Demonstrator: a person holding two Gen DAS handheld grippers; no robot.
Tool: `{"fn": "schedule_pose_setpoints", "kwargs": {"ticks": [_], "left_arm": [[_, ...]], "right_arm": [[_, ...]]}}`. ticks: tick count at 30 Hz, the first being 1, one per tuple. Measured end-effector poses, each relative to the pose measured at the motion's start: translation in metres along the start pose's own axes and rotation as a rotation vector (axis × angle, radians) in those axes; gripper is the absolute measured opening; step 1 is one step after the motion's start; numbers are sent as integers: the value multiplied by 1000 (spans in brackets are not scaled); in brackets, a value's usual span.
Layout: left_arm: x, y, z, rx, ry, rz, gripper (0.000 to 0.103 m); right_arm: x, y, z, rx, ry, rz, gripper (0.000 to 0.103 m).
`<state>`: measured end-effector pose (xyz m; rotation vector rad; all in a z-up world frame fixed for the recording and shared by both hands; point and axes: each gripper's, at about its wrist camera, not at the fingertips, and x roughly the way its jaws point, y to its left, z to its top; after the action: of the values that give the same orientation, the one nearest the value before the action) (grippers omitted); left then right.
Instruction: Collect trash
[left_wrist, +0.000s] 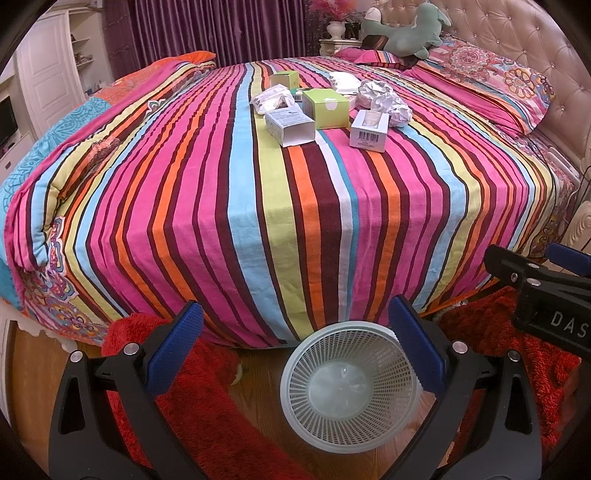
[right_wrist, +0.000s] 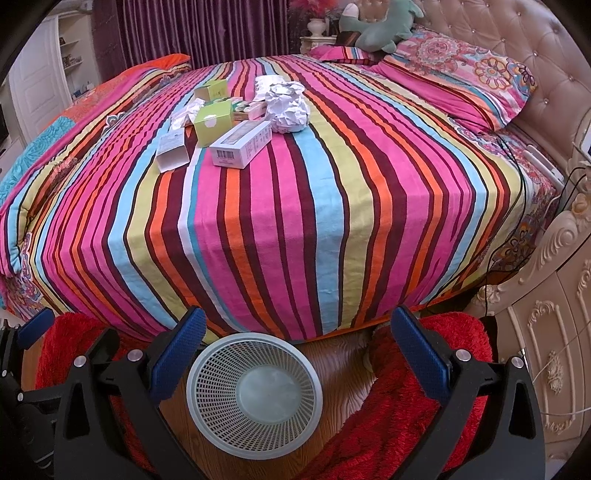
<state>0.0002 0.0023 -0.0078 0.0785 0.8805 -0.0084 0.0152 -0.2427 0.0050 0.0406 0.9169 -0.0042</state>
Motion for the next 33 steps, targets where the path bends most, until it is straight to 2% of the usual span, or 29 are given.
{"fn": "schedule_pose_setpoints", "kwargs": {"ticks": [12, 20, 26, 33], "left_arm": [[3, 3, 0, -14, 14, -2, 97], [11, 13, 5, -67, 32, -51, 97], [27, 28, 22, -160, 47, -96, 97], [50, 38, 59, -237, 61, -112, 97]], "right_arm": [[-2, 1, 1, -7, -12, -13, 96], [-1, -1, 5, 7, -36, -19, 96], [6, -1, 14, 9, -100, -13, 96], [28, 5, 28, -9, -119, 21, 96]]}}
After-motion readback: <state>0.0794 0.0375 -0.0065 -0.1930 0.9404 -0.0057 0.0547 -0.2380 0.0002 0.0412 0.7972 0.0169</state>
